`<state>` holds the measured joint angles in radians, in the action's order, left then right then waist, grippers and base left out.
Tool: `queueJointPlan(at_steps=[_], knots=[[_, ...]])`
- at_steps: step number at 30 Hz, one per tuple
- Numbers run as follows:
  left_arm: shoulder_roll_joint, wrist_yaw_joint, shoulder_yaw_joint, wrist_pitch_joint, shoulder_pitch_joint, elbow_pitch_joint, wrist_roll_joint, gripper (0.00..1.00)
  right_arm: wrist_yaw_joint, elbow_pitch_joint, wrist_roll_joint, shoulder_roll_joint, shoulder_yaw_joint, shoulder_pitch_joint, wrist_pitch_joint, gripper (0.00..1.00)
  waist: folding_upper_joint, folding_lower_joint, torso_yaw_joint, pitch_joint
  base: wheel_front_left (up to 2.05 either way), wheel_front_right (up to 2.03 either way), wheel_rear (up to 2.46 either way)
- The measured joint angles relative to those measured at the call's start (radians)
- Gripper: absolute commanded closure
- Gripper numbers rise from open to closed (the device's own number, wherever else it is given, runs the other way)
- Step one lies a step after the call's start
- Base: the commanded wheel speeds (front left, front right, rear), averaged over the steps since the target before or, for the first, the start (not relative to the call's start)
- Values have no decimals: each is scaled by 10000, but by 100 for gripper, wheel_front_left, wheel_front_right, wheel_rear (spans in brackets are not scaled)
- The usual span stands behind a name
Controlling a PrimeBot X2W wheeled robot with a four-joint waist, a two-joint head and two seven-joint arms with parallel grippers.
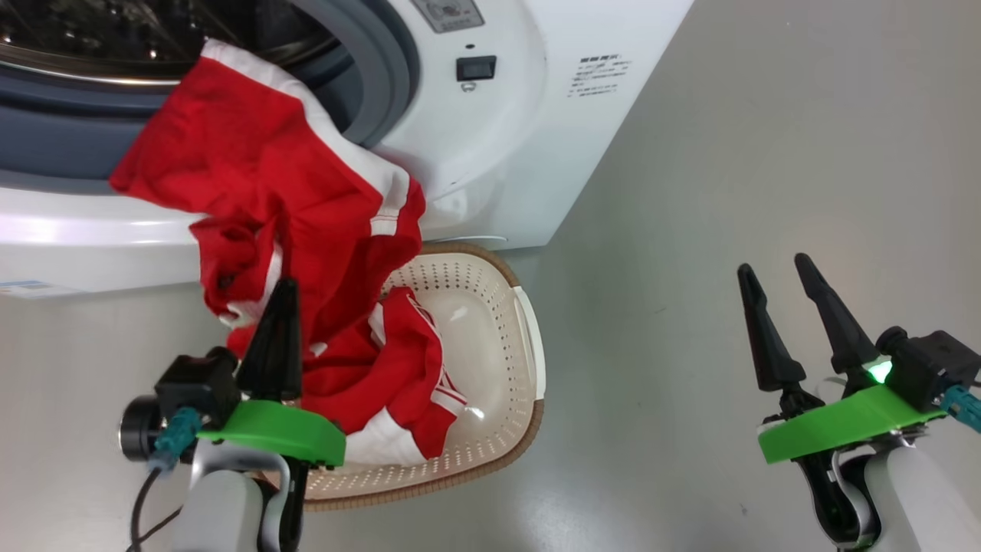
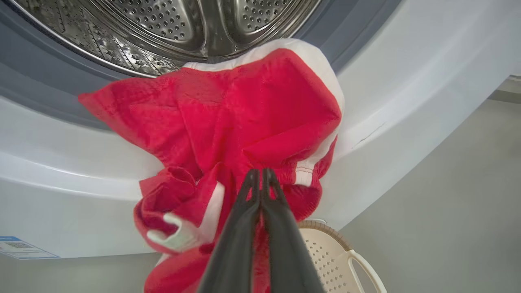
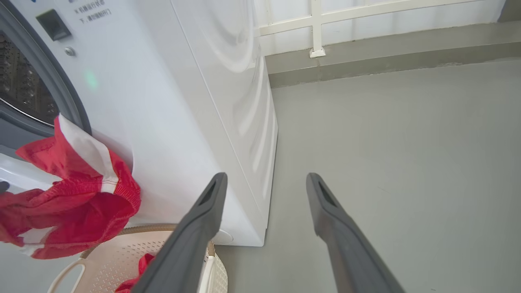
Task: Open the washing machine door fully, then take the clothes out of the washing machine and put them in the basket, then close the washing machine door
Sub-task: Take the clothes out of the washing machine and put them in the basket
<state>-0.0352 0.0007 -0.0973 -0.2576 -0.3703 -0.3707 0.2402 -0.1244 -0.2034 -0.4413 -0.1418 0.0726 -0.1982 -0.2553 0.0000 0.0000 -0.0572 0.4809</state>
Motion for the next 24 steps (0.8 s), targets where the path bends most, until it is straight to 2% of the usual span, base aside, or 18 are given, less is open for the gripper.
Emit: queueJointPlan(at_steps=[3, 6, 16, 19, 21, 24], knots=[[2, -27, -50, 8, -191, -652, -13, 100, 0, 10, 0, 48, 21, -158, 0, 0, 0, 0, -75, 99, 0, 0, 0], [2, -100, -81, 10, -397, -1300, -48, 94, 0, 13, -2, 81, 35, -159, 0, 0, 0, 0, -154, 213, 0, 0, 0], [12, -203, -46, 10, -1667, -3319, -242, 87, 0, 59, -2, 159, 21, -500, 0, 0, 0, 1, -322, 714, 0, 0, 0], [17, -268, -27, 10, -2077, -3777, -290, 83, 0, 71, -2, 163, 19, -576, 0, 0, 0, 0, -336, 852, 0, 0, 0], [27, -268, -15, 10, -2263, -3971, -295, 76, 0, 69, -2, 163, 17, -581, 0, 0, 0, 1, -348, 912, 0, 0, 0], [31, -272, 36, 10, -2429, -4130, -295, 73, 0, 69, -2, 163, 12, -586, 0, 0, 0, 1, -370, 962, 0, 0, 0]])
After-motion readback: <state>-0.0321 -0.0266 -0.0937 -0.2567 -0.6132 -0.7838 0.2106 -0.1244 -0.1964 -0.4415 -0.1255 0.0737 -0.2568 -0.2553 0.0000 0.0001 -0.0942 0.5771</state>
